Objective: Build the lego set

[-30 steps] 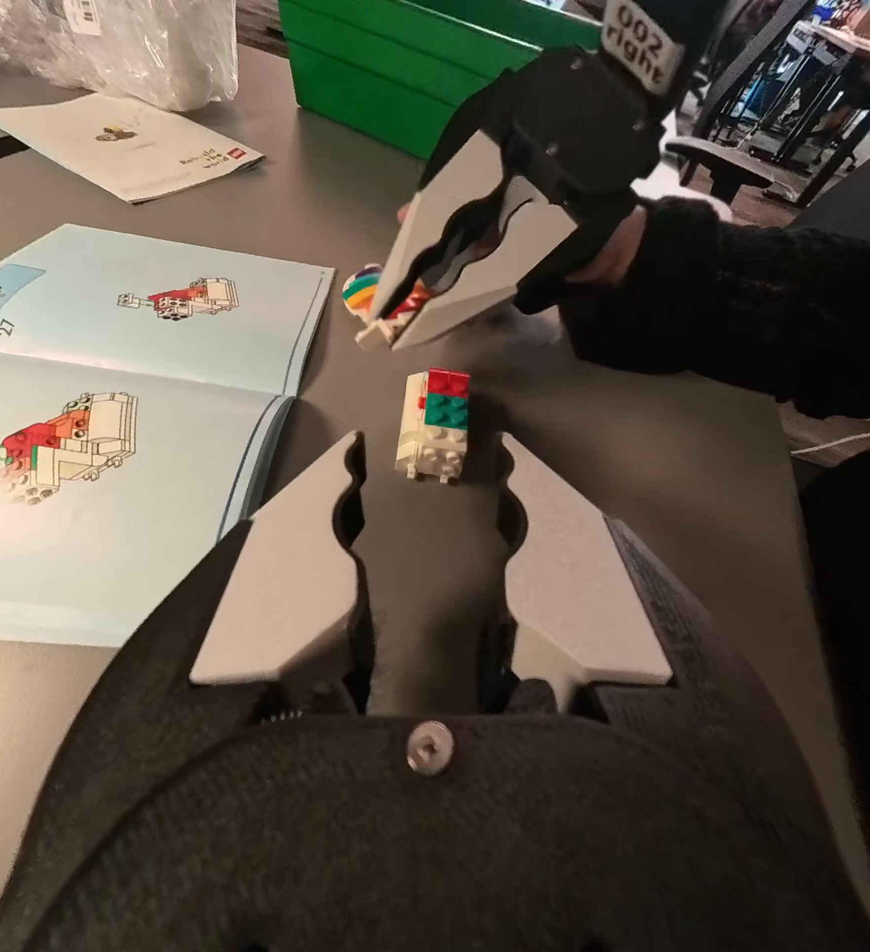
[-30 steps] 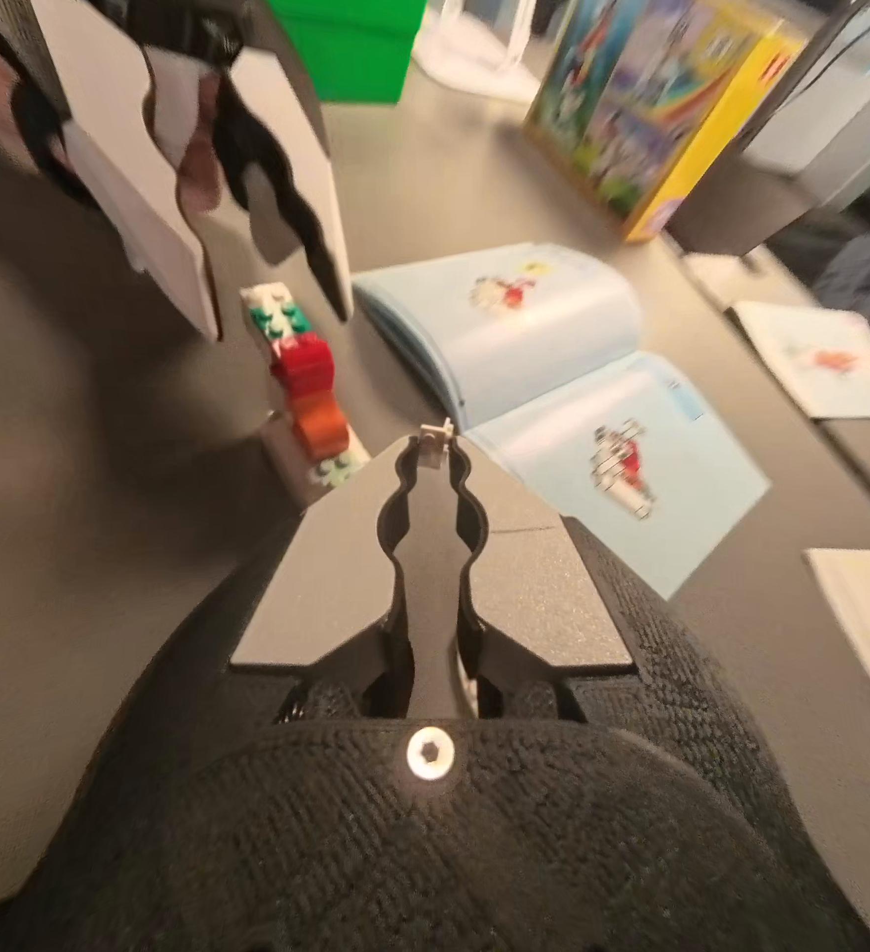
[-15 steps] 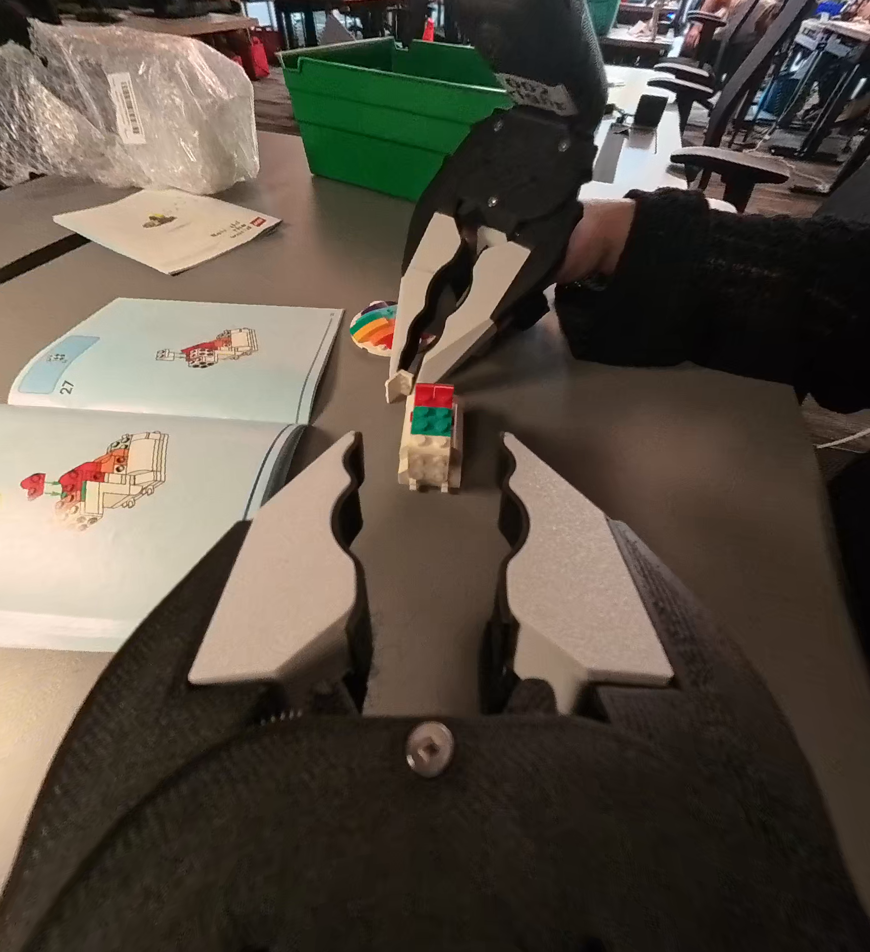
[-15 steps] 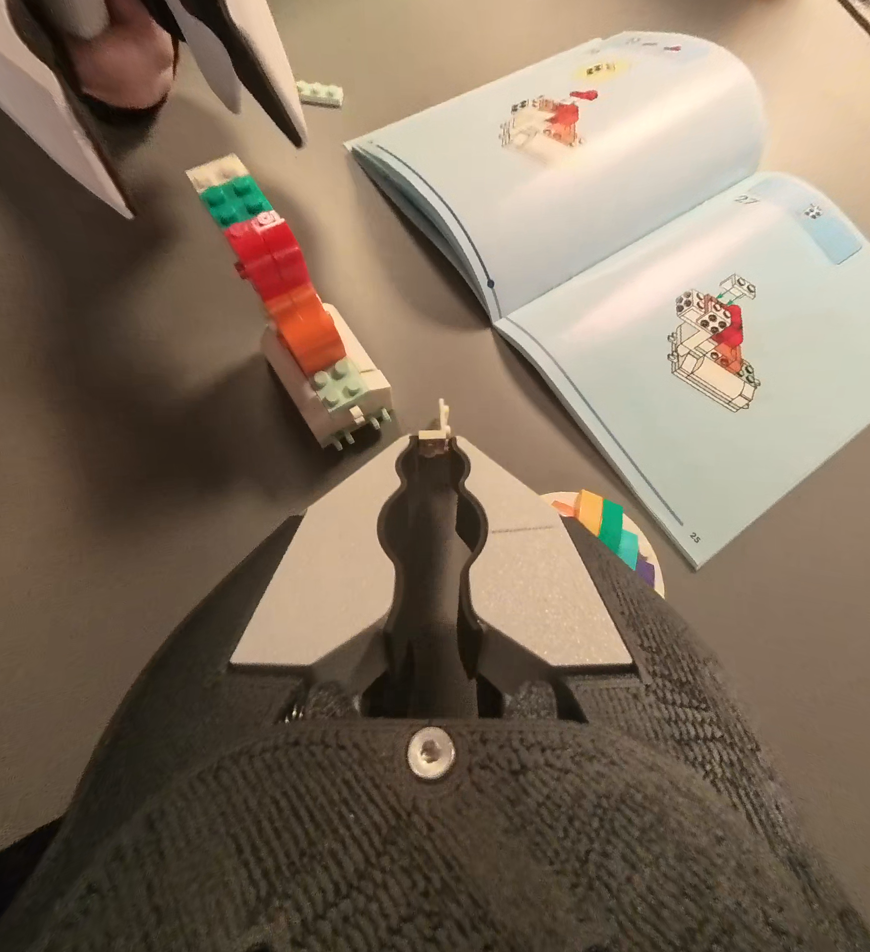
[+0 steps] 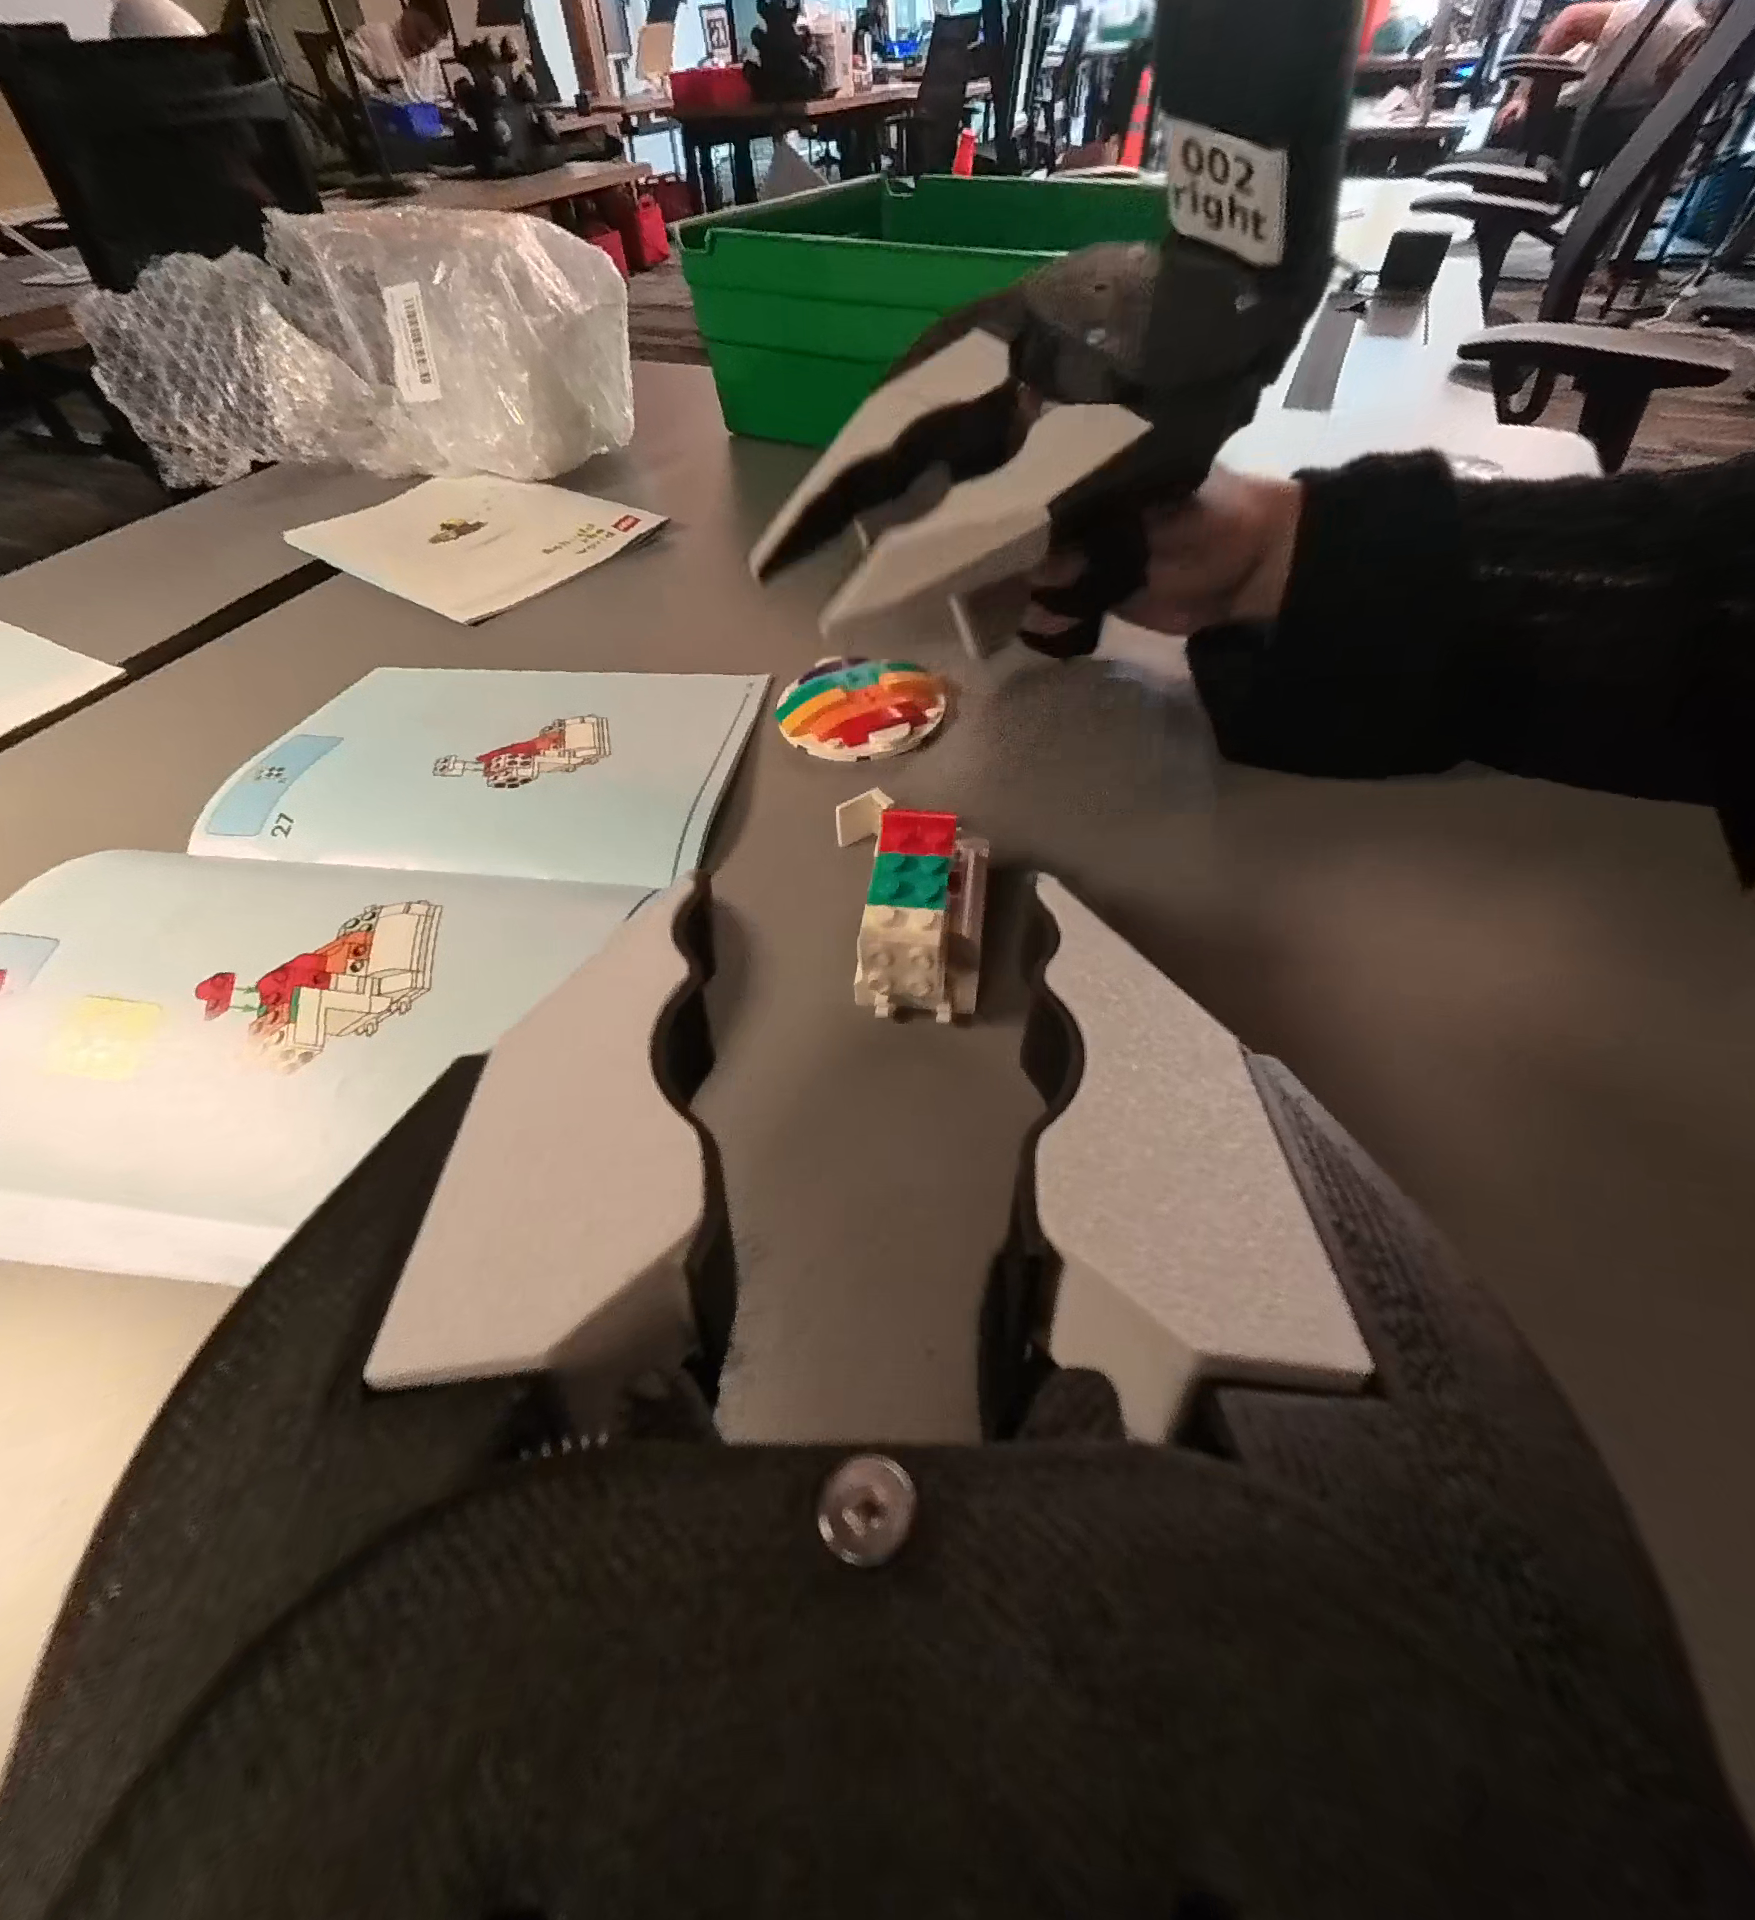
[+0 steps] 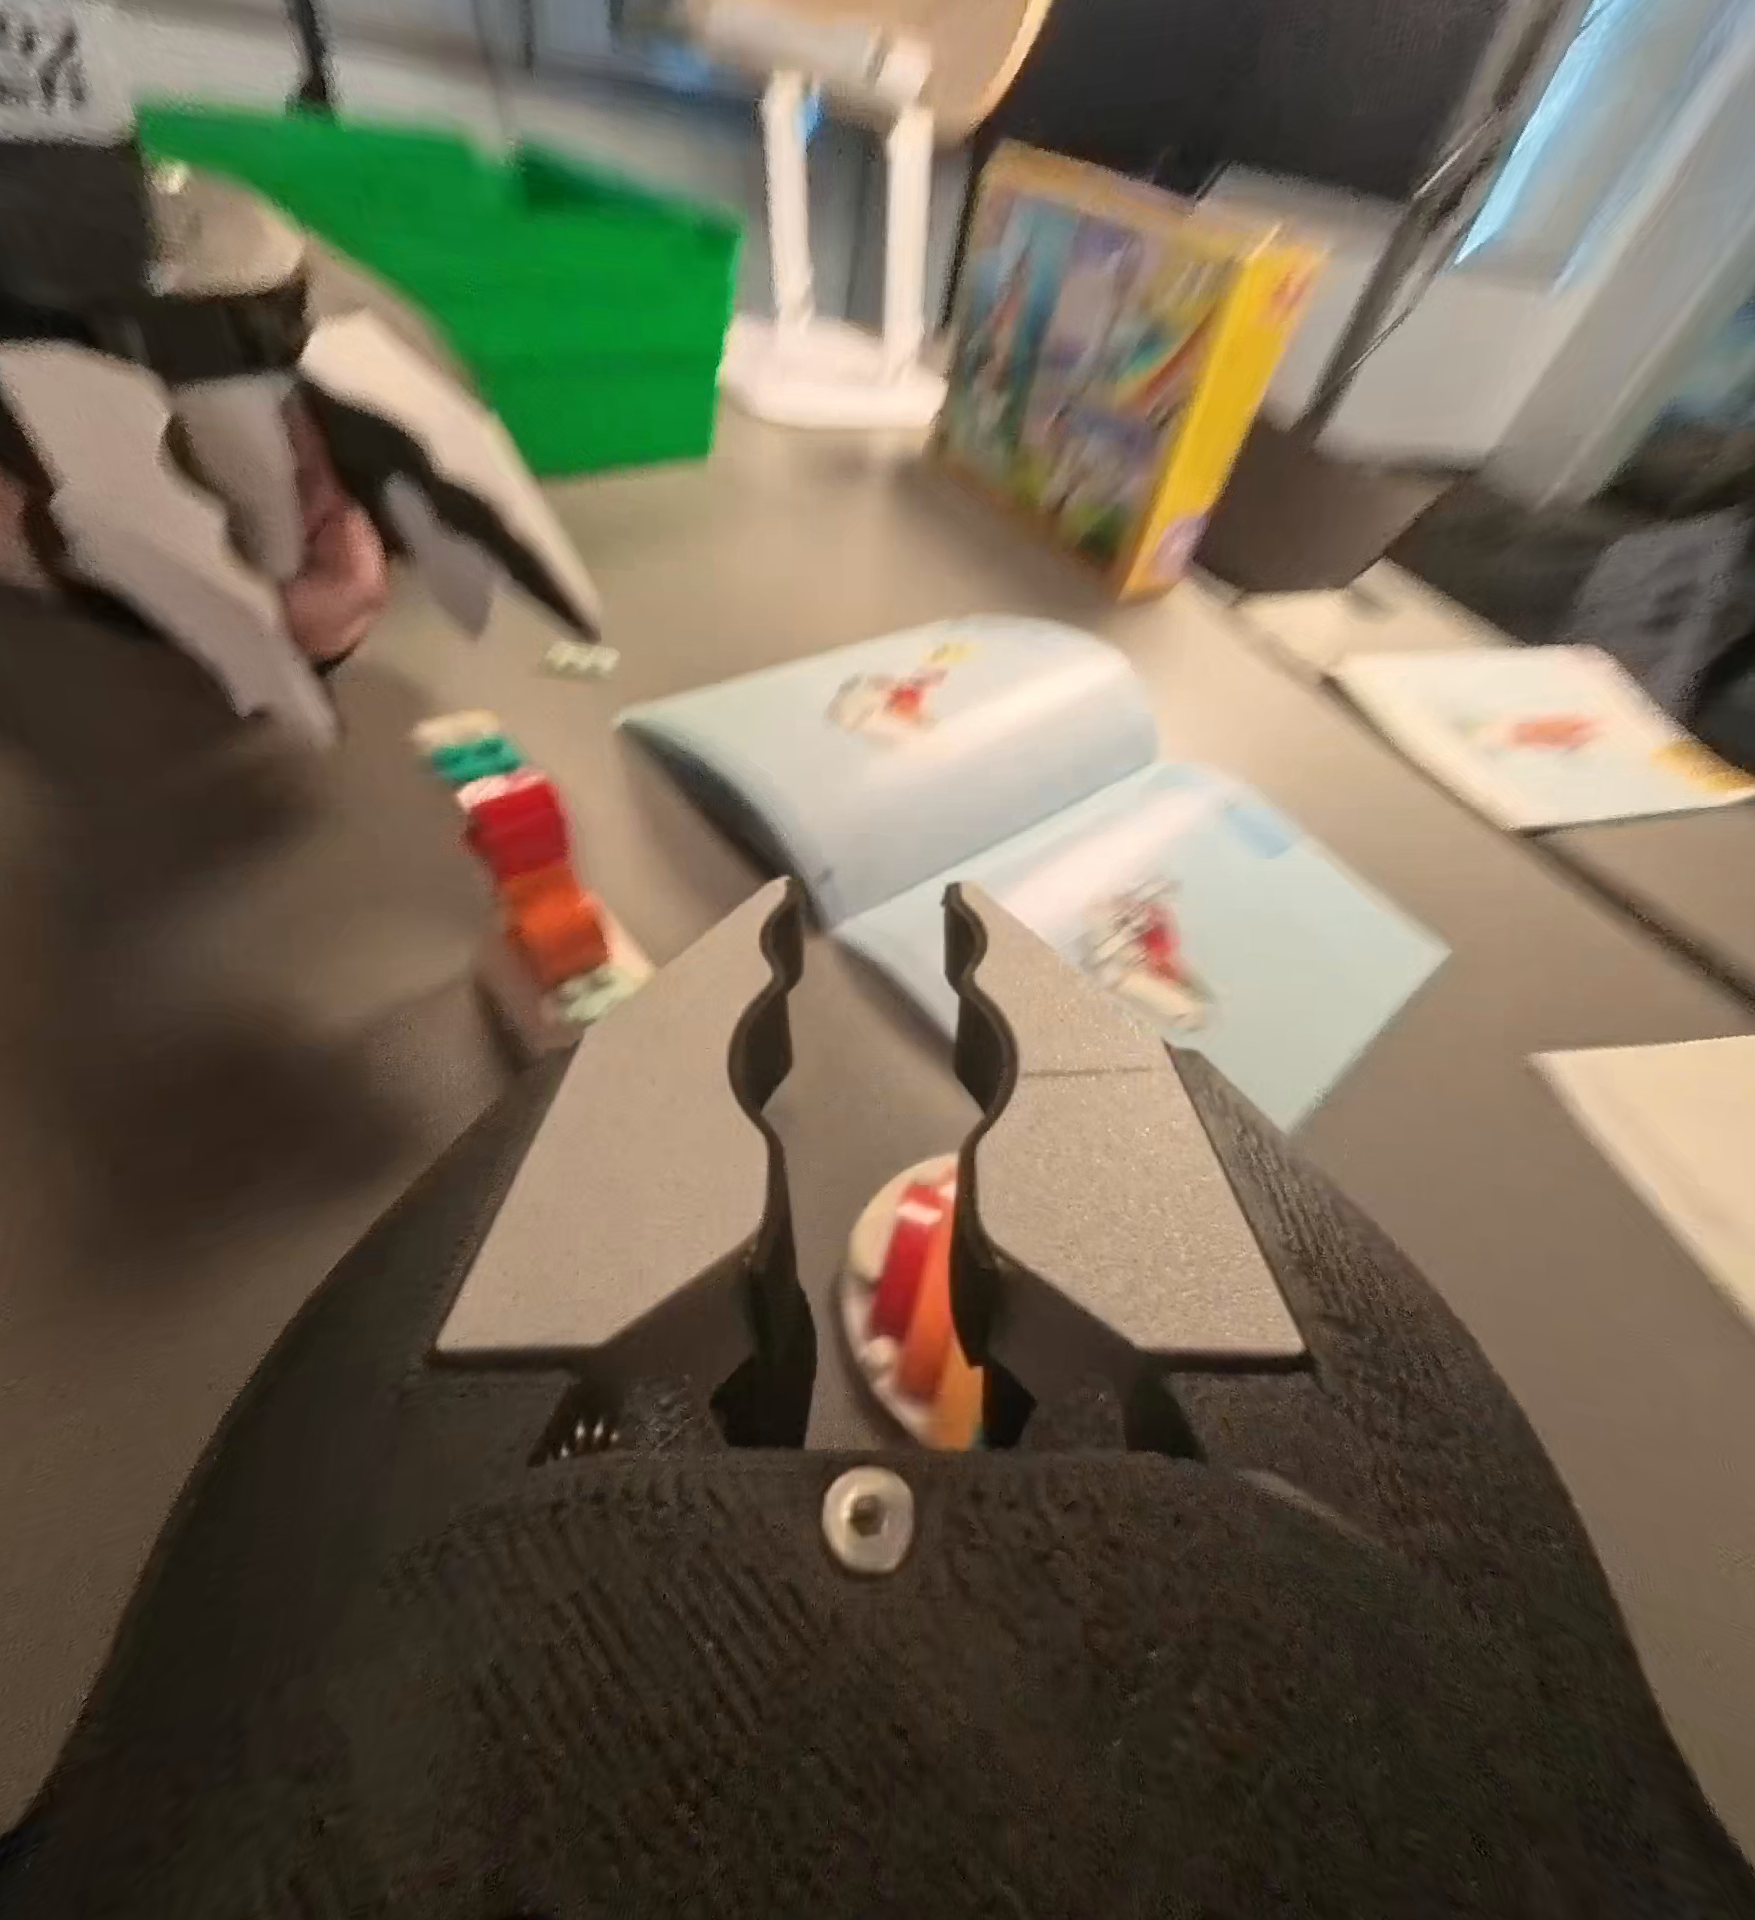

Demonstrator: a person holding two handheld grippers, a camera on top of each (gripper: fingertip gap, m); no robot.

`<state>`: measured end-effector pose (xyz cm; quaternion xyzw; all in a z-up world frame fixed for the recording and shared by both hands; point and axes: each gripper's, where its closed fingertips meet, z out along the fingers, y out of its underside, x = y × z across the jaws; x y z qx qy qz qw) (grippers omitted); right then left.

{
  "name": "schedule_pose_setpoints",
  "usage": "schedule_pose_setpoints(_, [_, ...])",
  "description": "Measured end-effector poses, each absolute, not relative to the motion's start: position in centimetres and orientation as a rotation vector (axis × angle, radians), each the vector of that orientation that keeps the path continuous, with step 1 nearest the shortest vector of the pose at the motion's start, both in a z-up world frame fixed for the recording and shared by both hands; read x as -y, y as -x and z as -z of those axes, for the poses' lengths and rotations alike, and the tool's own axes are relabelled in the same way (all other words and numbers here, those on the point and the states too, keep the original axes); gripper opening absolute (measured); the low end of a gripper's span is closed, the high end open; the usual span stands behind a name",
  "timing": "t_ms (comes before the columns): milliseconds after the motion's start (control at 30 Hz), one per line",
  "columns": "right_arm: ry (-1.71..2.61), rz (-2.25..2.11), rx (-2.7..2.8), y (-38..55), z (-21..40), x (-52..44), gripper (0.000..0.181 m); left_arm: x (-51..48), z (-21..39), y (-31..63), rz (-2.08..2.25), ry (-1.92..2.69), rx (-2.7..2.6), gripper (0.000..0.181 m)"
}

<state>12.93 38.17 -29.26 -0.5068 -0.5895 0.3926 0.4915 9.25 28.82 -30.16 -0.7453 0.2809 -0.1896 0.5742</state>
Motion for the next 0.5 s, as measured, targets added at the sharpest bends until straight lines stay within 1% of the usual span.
schedule_pose_setpoints(33, [1.185, -0.912, 1.341, -13.2, 28.1, -39.1, 0.024, -28.7, 30.0, -9.3, 0.442, 1.735, -0.663, 0.057])
schedule_pose_setpoints(100, [1.113, -0.801, 1.179, -14.1, 26.4, -40.9, 0.016, -28.7, 29.9, -9.3, 0.419, 1.716, -0.677, 0.057])
schedule_pose_setpoints(167, [1.085, -0.717, 1.104, -14.8, 26.1, -42.0, 0.011, -28.7, 29.9, -9.5, 0.415, 1.708, -0.685, 0.057])
schedule_pose_setpoints(500, [1.08, -0.606, 1.071, -15.4, 26.0, -42.8, 0.009, -28.6, 29.9, -9.5, 0.474, 1.715, -0.668, 0.058])
